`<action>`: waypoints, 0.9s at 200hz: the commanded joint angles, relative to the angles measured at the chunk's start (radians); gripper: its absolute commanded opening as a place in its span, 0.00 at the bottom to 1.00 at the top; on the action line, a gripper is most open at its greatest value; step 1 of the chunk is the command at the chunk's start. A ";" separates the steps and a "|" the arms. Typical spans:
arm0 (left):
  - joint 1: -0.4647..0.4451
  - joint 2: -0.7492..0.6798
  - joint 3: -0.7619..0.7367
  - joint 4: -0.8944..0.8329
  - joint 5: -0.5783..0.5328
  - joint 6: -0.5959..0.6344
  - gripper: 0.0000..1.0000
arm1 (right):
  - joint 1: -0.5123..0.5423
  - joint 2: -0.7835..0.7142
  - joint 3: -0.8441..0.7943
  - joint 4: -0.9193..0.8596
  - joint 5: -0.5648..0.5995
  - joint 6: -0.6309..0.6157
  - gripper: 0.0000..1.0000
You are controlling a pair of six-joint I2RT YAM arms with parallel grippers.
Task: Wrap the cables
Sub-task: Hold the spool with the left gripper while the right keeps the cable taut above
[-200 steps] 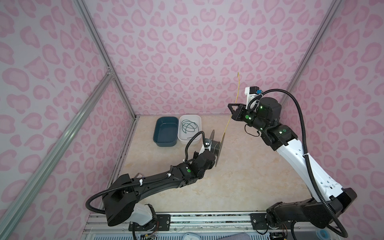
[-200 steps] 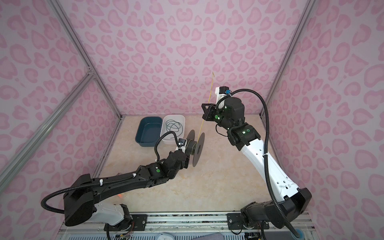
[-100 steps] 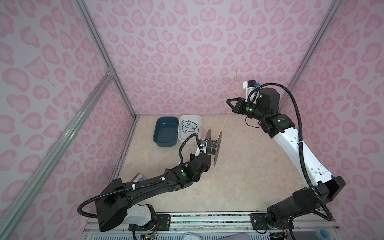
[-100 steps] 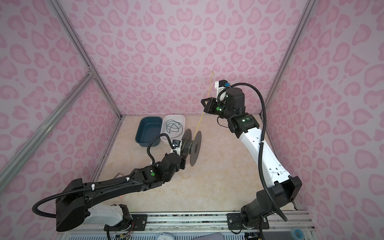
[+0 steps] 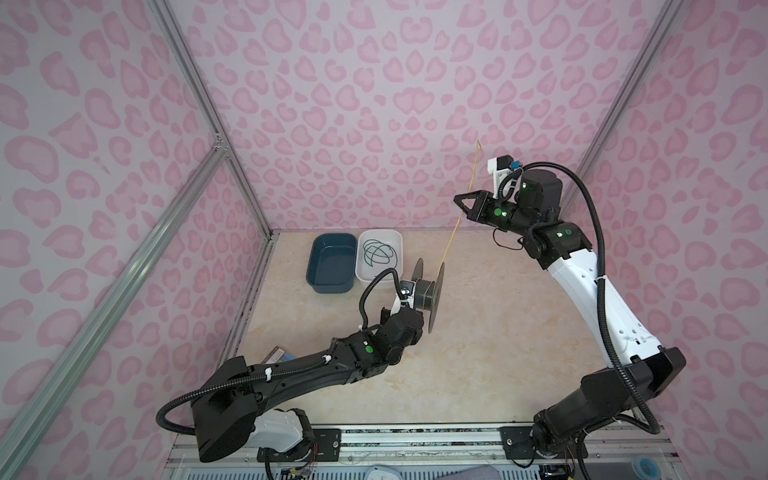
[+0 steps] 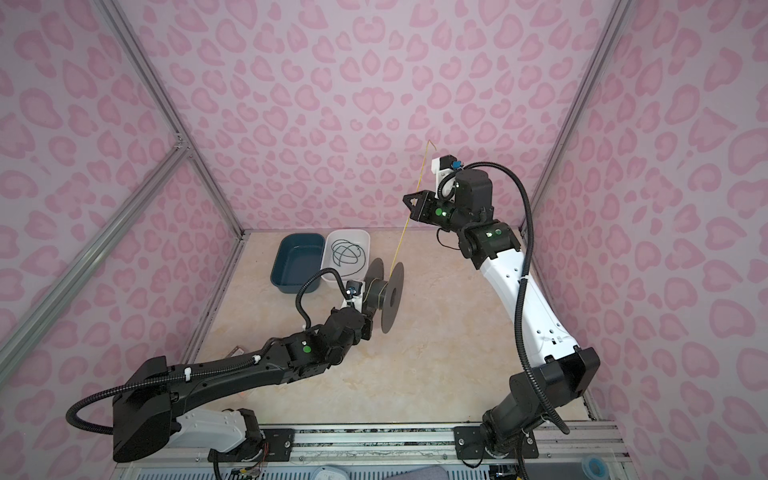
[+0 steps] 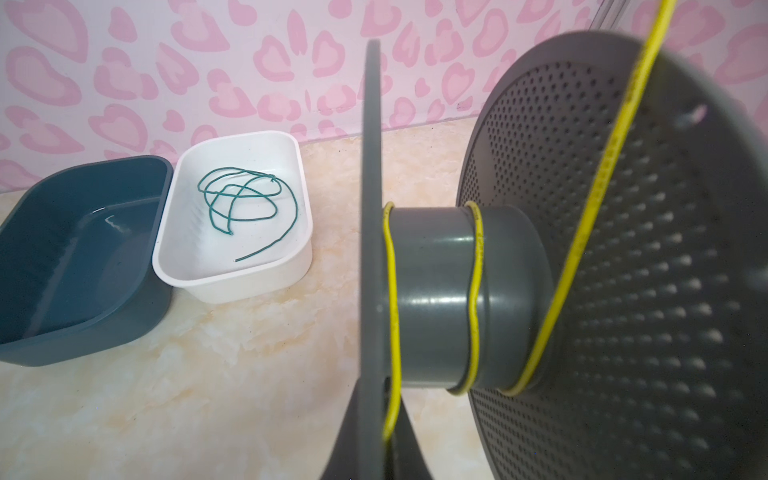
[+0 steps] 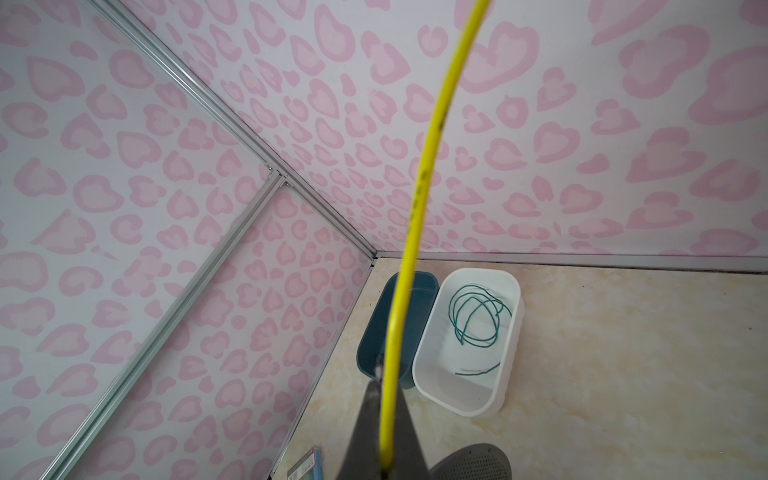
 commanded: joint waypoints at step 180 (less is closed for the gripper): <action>-0.030 0.004 -0.022 -0.306 0.041 0.020 0.04 | -0.120 0.125 0.179 0.218 0.032 0.030 0.00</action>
